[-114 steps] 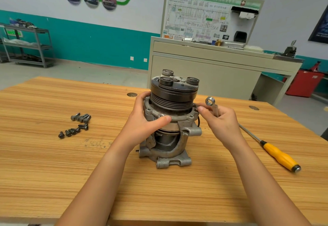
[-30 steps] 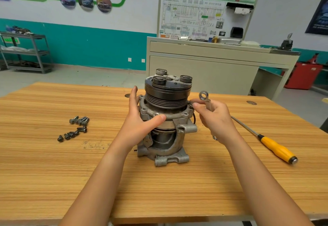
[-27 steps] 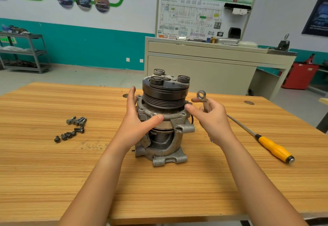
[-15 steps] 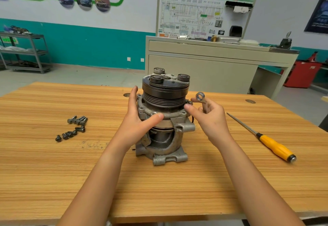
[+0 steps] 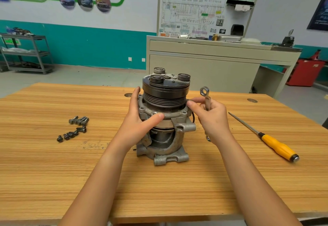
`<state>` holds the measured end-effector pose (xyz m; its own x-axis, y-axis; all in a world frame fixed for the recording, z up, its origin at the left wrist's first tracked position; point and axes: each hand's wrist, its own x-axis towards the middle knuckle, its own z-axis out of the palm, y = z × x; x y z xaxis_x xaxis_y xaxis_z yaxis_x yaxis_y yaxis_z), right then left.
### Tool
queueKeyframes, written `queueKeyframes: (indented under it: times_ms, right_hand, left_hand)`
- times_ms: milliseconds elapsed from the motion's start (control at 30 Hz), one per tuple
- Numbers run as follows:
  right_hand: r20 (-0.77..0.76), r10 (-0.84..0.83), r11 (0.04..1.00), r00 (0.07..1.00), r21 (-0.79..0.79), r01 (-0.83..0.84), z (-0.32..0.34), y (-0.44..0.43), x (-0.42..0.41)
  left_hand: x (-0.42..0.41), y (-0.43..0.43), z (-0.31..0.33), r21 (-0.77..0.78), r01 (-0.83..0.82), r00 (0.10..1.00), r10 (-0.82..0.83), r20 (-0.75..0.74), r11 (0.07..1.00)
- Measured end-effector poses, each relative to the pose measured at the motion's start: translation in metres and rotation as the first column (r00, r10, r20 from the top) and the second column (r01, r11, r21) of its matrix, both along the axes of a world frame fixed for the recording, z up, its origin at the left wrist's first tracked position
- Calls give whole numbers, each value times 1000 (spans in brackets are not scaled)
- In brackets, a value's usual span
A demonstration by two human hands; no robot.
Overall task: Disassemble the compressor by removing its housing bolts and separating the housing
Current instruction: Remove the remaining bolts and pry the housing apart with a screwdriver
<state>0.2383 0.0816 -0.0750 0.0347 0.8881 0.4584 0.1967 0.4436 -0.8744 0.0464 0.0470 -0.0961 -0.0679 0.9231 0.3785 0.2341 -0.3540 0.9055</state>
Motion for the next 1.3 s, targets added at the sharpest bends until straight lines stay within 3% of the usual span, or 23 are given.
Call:
queueKeyframes:
  times_ms: [133, 333, 500, 733, 933, 1167, 1300]
  right_hand:
    - [-118, 105, 989, 987, -89, -116, -1, 0, 6]
    - [6, 56, 998, 998, -2, -56, -2, 0, 3]
    - [-102, 183, 979, 978, -75, -190, -1, 1, 11]
    - [63, 7, 998, 998, 57, -11, 1, 3, 3]
    - [-46, 174, 983, 984, -56, -177, 0, 3, 12]
    - [47, 86, 996, 995, -5, -85, 2, 5, 8]
    - [-12, 230, 969, 973, -92, -230, 7, 5, 16]
  left_hand:
    - [0, -1, 0, 8, 4, 1000, -4, -3, 1000]
    - [0, -2, 0, 15, 5, 1000, -5, 7, 1000]
    - [0, -1, -1, 8, -6, 1000, 6, 1, 1000]
    - [0, 1, -2, 33, -6, 1000, 7, -17, 999]
    - [-2, 3, -4, 22, -7, 1000, 7, -18, 1000]
    - [-1, 0, -1, 14, 40, 999, -40, 15, 999]
    - [-2, 1, -3, 19, 33, 999, -33, 20, 999]
